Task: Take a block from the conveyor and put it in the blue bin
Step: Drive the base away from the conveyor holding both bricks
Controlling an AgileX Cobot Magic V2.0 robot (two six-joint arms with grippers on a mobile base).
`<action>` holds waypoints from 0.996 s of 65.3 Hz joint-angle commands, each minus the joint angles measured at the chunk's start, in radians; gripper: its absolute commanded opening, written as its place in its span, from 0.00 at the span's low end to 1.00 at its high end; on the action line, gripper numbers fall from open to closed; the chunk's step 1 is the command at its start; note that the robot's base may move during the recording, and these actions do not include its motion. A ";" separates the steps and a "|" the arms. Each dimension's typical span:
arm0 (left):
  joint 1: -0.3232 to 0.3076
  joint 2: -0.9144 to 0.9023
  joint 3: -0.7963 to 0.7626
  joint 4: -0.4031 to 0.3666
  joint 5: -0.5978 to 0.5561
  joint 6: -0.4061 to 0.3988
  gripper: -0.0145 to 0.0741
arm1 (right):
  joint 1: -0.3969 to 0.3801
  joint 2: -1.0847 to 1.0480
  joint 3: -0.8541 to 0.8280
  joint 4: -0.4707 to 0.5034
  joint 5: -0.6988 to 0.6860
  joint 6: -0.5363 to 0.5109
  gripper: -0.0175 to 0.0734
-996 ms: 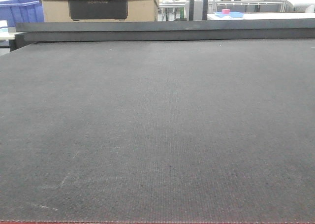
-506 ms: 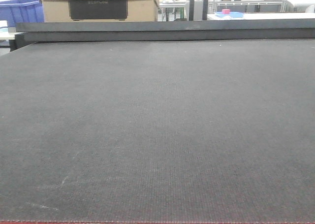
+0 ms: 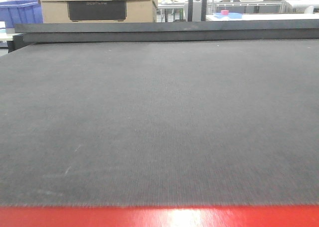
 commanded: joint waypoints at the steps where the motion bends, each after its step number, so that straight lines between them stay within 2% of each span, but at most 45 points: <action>1: 0.000 -0.005 -0.001 -0.009 -0.016 0.000 0.04 | 0.001 -0.003 -0.007 -0.011 -0.023 -0.008 0.01; 65: 0.000 -0.023 -0.001 -0.009 -0.016 0.000 0.04 | 0.001 -0.003 -0.007 -0.011 -0.023 -0.008 0.01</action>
